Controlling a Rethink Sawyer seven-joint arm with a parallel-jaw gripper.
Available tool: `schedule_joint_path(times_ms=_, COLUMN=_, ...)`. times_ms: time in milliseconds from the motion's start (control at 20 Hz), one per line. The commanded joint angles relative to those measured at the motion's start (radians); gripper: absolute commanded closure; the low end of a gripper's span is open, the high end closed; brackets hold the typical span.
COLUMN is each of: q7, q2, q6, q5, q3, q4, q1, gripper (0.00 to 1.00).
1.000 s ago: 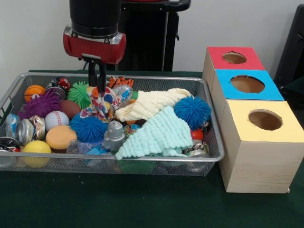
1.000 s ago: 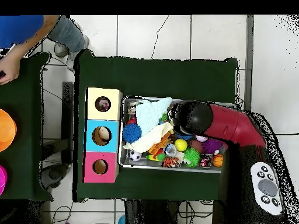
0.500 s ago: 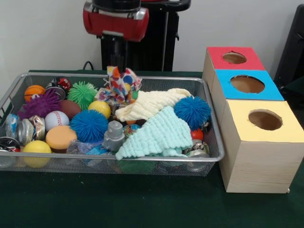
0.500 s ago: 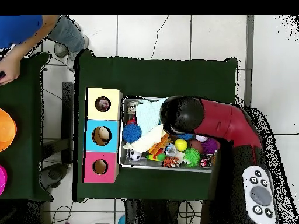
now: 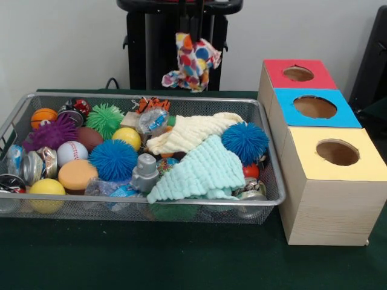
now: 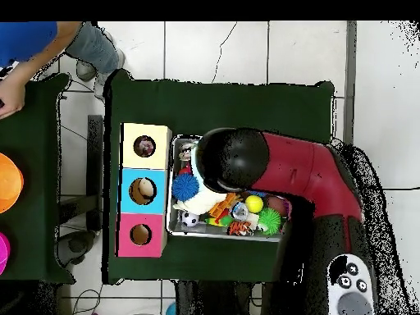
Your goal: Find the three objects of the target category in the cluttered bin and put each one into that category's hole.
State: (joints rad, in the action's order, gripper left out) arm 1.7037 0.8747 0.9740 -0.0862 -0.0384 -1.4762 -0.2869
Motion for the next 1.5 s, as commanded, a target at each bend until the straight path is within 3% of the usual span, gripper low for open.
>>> schedule_joint_path(times_ms=50, q7=0.22, q2=0.027, q6=0.206, q5=0.039, q3=0.009, q4=0.061, q1=0.044, gripper=1.0)
schedule_joint_path(times_ms=300, q7=0.275, q2=-0.007, q6=0.229, q5=0.068, q3=0.009, q4=0.111, q1=0.082, gripper=1.0)
schedule_joint_path(times_ms=750, q7=0.371, q2=-0.089, q6=0.155, q5=0.121, q3=0.046, q4=0.148, q1=0.161, gripper=1.0)
schedule_joint_path(times_ms=1050, q7=0.375, q2=-0.167, q6=0.098, q5=0.141, q3=0.061, q4=0.202, q1=0.176, gripper=1.0)
schedule_joint_path(times_ms=1500, q7=0.374, q2=-0.249, q6=-0.009, q5=0.145, q3=0.061, q4=0.22, q1=0.184, gripper=1.0)
